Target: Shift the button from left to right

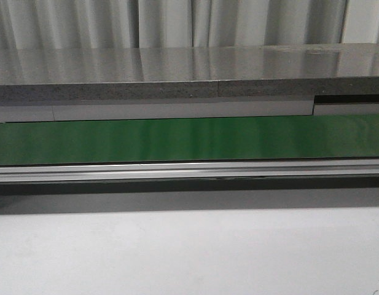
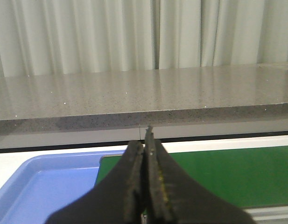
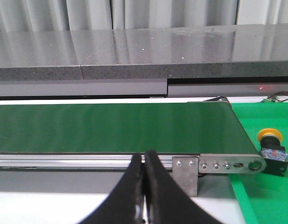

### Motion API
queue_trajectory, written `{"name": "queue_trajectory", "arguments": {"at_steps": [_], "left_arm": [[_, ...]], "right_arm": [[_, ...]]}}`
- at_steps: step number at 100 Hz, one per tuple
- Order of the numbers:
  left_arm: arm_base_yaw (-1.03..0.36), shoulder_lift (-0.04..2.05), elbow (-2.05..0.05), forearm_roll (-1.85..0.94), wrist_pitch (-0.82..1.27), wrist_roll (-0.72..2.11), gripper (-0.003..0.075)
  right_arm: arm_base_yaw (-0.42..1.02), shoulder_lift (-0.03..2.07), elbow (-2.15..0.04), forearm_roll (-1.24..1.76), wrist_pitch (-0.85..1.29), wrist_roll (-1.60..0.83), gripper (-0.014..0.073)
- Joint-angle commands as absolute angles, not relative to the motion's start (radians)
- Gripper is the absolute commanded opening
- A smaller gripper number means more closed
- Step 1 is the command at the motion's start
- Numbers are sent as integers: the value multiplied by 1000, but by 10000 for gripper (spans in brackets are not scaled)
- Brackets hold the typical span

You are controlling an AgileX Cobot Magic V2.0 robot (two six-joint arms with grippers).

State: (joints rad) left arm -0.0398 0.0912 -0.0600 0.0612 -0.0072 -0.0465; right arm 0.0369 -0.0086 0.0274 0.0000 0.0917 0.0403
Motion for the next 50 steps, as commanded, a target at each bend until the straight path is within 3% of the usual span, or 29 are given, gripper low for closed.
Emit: {"name": "queue_trajectory", "arguments": {"at_steps": [1, 50], "left_arm": [[-40, 47, -35, 62, -91, -68, -21], [-2, -33, 49, 71, -67, -153, -20]], "right_arm": [[38, -30, 10, 0, 10, 36, -67], [38, -30, 10, 0, 11, 36, -67]]}}
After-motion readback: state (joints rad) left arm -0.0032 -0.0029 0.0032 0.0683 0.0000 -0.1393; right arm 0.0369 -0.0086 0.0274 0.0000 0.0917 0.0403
